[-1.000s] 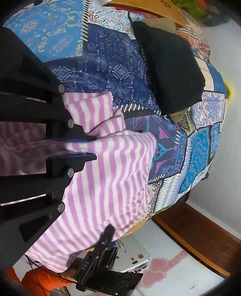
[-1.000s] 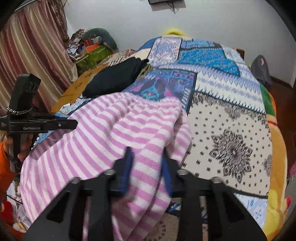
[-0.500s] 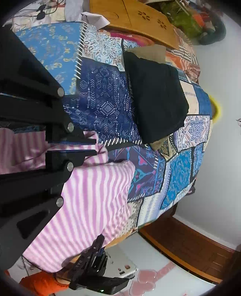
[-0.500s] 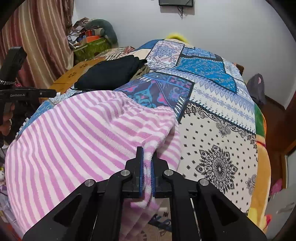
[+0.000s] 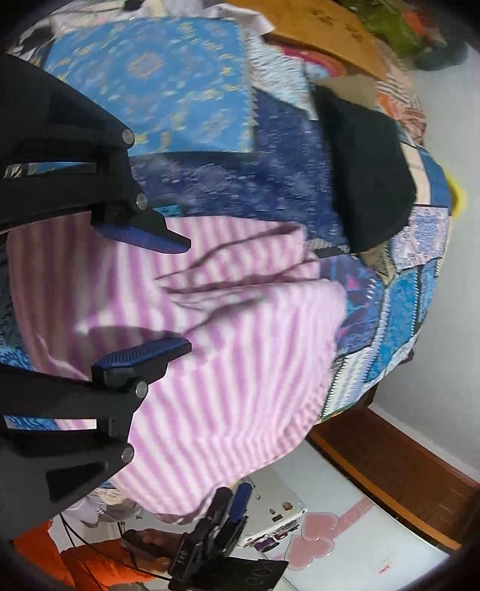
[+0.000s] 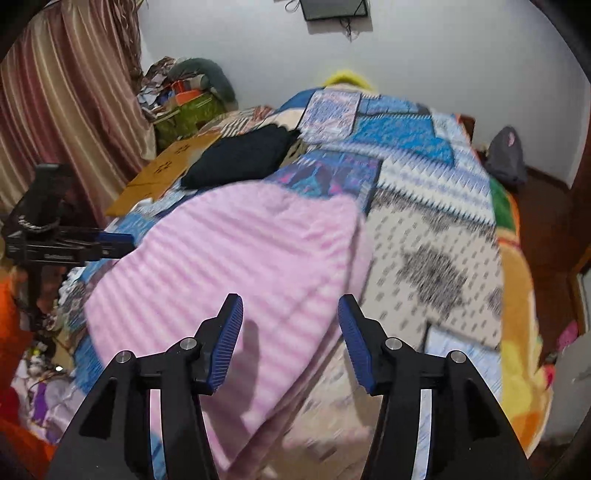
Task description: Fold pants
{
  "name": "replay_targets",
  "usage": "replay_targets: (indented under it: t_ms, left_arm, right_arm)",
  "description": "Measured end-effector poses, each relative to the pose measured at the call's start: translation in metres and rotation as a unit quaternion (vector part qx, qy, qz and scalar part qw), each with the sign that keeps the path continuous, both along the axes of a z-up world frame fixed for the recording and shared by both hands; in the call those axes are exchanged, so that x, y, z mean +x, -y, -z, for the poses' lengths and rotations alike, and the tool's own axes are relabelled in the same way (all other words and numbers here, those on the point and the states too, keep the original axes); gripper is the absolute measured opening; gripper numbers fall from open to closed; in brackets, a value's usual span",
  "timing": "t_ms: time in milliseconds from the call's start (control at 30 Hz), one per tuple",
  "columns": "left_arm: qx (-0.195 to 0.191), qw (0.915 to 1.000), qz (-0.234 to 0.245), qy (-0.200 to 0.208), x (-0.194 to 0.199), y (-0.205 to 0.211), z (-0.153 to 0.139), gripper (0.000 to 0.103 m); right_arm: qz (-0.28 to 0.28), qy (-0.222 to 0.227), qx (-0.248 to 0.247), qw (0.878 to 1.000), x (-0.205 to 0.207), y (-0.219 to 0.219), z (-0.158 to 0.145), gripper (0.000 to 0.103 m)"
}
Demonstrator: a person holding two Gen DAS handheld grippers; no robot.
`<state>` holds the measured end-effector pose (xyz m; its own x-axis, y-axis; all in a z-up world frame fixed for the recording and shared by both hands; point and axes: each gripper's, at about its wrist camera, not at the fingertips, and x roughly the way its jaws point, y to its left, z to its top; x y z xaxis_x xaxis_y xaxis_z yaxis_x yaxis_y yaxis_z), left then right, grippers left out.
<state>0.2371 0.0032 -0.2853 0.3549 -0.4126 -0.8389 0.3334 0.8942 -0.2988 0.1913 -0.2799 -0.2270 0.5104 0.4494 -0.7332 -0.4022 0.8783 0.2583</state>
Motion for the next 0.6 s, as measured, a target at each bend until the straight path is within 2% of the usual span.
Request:
replay_targets:
  t_ms: [100,167,200,233,267,300,333,467,600]
  left_arm:
    - [0.004,1.0,-0.005,0.006,-0.009,-0.005,0.011,0.047]
    - [-0.008,0.9998,-0.015,0.006,-0.01,-0.01,0.013,0.046]
    - [-0.013,0.9997,-0.019,0.008,-0.01,-0.012,0.013,0.042]
    - [-0.014,0.9997,-0.019,0.012,-0.012,-0.012,0.012,0.032]
    - [-0.014,0.9997,-0.017,0.014,-0.012,-0.012,0.012,0.024]
    - [-0.015,0.9997,-0.016,0.014,-0.013,-0.011,0.011,0.013]
    - [-0.013,0.9997,-0.017,0.015,-0.013,-0.009,0.011,0.009]
    - [0.029,0.9984,-0.031,0.036,-0.017,-0.004,0.008,0.002]
    - [0.074,0.9934,-0.079,0.036,-0.021,-0.018,0.016,0.0]
  right_arm:
    - [-0.007,-0.017,-0.006,1.0,-0.005,-0.007,0.014,0.05]
    - [-0.002,-0.015,0.003,1.0,-0.007,-0.006,0.017,0.05]
    - [0.001,-0.02,0.013,1.0,-0.004,-0.004,0.018,0.05]
    - [0.001,-0.024,0.023,0.999,-0.003,-0.003,0.019,0.046]
    - [-0.002,-0.027,0.032,0.999,-0.002,-0.002,0.02,0.037]
    - [-0.006,-0.028,0.037,0.999,-0.002,-0.004,0.02,0.033]
    - [-0.01,-0.023,0.033,0.999,-0.003,-0.007,0.02,0.027]
    - [-0.017,0.003,0.005,1.0,-0.009,-0.017,0.017,0.013]
    - [-0.015,0.012,-0.019,1.0,-0.011,-0.015,0.018,0.009]
